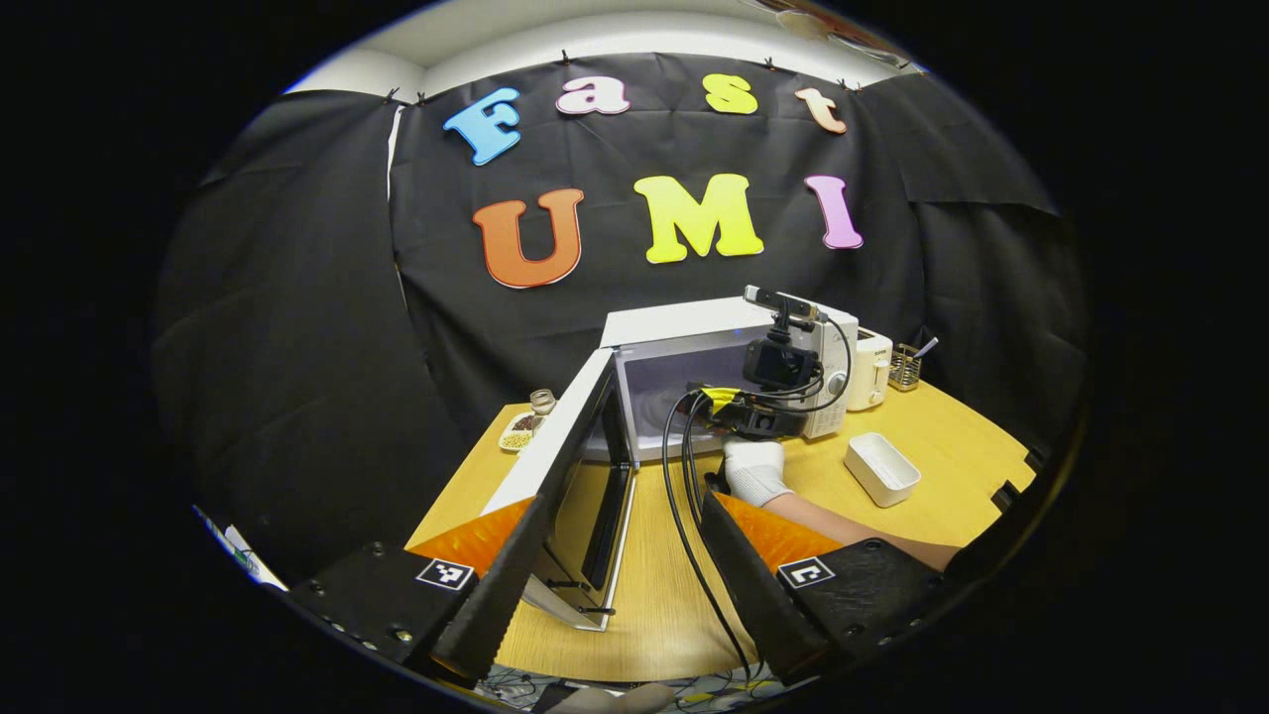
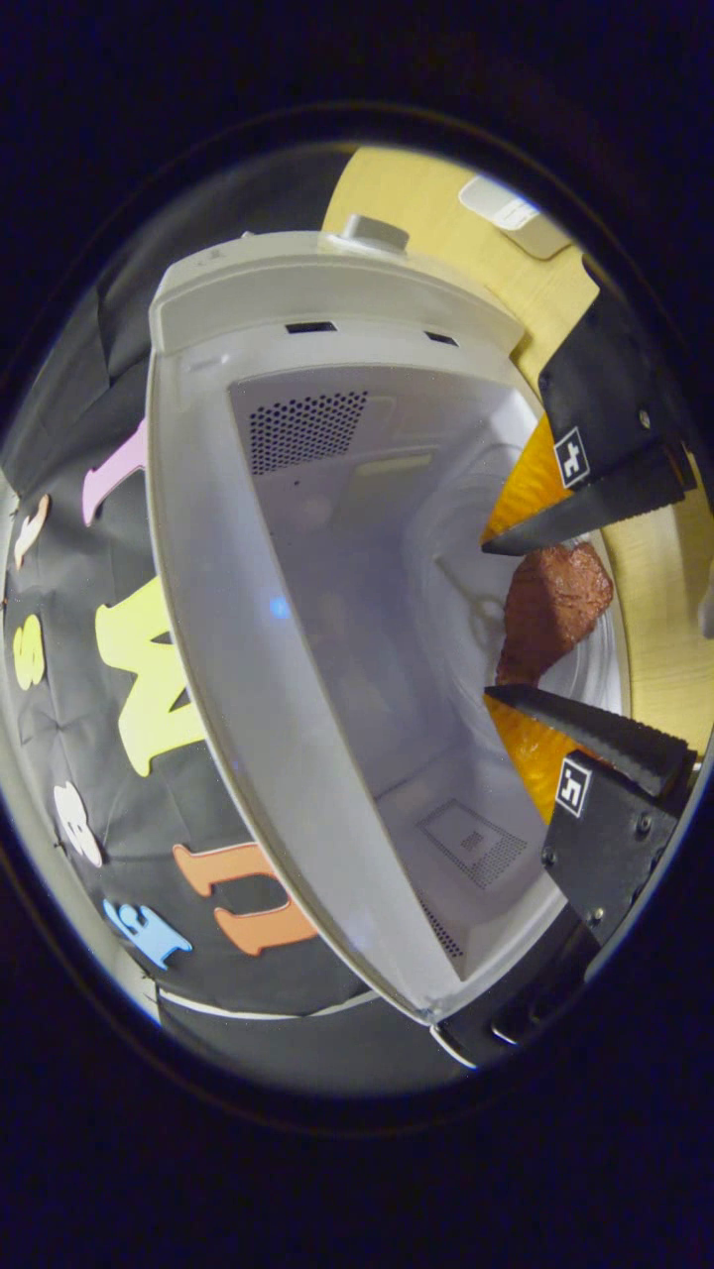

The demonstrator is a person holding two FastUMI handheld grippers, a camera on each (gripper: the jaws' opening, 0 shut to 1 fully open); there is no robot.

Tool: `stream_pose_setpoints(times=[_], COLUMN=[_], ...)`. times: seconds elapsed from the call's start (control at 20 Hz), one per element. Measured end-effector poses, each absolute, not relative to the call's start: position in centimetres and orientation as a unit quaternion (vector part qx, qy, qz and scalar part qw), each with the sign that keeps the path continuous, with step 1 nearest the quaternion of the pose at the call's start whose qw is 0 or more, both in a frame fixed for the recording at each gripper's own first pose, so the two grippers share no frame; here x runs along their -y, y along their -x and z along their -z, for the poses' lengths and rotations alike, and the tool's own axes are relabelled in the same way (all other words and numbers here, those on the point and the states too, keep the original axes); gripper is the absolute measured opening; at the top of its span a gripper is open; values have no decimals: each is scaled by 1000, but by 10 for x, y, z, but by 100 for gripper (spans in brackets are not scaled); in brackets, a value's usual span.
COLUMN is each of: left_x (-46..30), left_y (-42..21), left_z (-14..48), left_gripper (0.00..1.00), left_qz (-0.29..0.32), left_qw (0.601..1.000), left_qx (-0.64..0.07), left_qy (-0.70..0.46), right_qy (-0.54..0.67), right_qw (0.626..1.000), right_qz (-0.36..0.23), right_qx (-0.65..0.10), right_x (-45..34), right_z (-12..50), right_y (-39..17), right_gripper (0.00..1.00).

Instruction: Open the microwave oven with the left hand, put the food in, and close the microwave oven.

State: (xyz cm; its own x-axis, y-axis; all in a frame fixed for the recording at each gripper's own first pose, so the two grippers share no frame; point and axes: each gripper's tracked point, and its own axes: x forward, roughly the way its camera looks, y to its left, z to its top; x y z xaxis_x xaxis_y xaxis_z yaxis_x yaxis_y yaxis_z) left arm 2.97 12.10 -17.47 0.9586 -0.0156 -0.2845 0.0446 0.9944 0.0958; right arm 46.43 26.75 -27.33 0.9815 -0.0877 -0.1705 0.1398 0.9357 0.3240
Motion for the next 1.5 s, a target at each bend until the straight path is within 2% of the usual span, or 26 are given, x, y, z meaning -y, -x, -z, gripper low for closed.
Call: stream_pose_setpoints(times=[0.15,0.35,0.55,0.85,0.9,0.95,1.0,1.05,1.1,1.2,1.25,1.3,1.35,1.4,1.45,1.5], left_x=[-117,-118,-123,-118,-116,-114,-112,-108,-107,-103,-102,-100,-98,-96,-96,-90], left_y=[-29,-29,-25,-14,-10,-8,-6,-6,-6,-6,-6,-7,-10,-11,-12,-14], left_z=[166,144,117,95,92,91,90,90,89,92,91,91,90,92,93,95], left_gripper=[95,95,95,95,95,95,95,95,95,95,89,95,88,95,84,88], left_qz=[12,4,-6,-13,-13,-13,-12,-8,-6,-1,3,7,9,10,11,21], left_qw=[990,993,996,998,998,998,998,999,999,999,999,999,999,999,999,999], left_qx=[-136,-112,-78,-47,-43,-42,-39,-37,-37,-39,-38,-35,-34,-36,-35,-40], left_qy=[-46,-38,-39,-50,-47,-43,-40,-36,-34,-32,-31,-29,-29,-29,-25,-17], right_qy=[-149,-94,-36,0,-1,-5,-11,-12,-13,-13,-11,-11,-15,-19,-23,-22], right_qw=[985,991,996,999,1000,1000,1000,1000,999,999,998,998,997,997,996,996], right_qz=[36,25,1,0,-2,1,4,8,15,24,35,45,53,60,67,70], right_qx=[-80,-92,-85,-32,-30,-28,-29,-27,-28,-40,-44,-46,-51,-54,-57,-58], right_x=[-266,-237,-198,-129,-122,-113,-103,-94,-84,-67,-55,-46,-38,-32,-27,-23], right_z=[257,222,161,71,64,59,55,53,53,60,62,64,66,68,69,69], right_y=[-430,-373,-308,-203,-187,-170,-155,-140,-127,-104,-93,-85,-77,-73,-69,-66], right_gripper=[87,95,95,95,91,99,99,91,99,99,99,100,99,91,100,99])
